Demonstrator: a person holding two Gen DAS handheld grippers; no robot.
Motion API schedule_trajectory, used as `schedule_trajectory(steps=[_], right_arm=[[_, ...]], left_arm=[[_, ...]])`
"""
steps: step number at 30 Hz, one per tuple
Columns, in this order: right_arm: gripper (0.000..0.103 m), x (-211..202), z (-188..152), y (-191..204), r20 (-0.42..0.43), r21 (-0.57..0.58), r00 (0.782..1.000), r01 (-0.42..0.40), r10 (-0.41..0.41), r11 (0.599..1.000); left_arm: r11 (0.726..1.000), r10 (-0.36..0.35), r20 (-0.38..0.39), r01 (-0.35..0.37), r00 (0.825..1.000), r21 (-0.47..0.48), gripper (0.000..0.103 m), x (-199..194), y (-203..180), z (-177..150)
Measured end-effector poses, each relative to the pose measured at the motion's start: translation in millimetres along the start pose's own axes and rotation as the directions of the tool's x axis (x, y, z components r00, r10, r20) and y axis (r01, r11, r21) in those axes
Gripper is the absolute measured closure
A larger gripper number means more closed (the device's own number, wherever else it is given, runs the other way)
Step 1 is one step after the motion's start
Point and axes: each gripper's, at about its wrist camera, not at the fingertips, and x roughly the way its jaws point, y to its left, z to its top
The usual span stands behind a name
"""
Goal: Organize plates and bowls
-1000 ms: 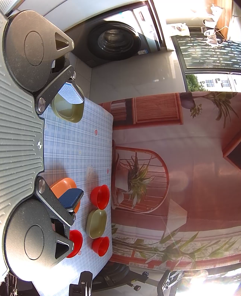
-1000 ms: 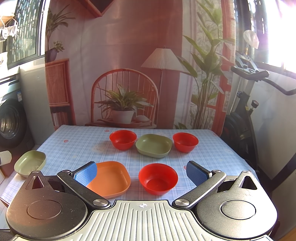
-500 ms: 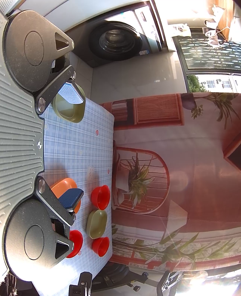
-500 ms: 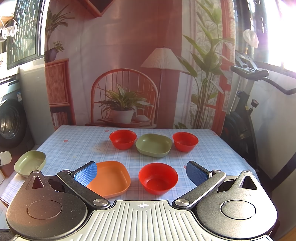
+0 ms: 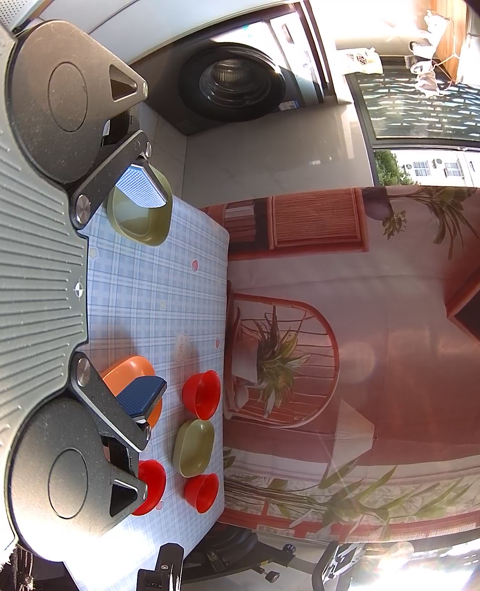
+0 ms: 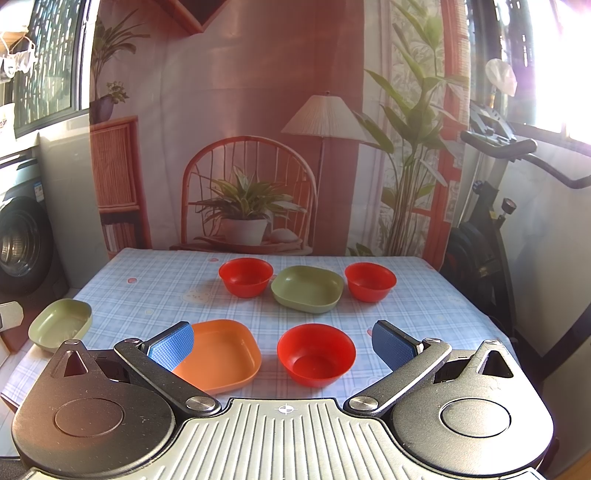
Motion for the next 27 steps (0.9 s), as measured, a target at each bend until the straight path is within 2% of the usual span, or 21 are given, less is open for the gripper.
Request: schedule_trajectory(steps=[17,22,27], right_arm=[[0.000,2,1,-2,-0.001,0.003,1.000,-0.006,0.006,1.000],[0.000,6,19,-7,0.022,0.005,0.998,-0.060,0.060,0.998],[0.000,16,49,-23,0.083,0.057,0.989,-0.131,0.126,0.990]], left_arm=[[1.000,-0.004,-0.012,0.003,1.000,-0.005,0.004,2,1,0],[1.000,-0.016,-0.038,0.015,0.999,-0.021,0.004,12,10,9],[0.998,0.042,-0.023,-0.043,0.999,-0.045,0.004,25,23,28]])
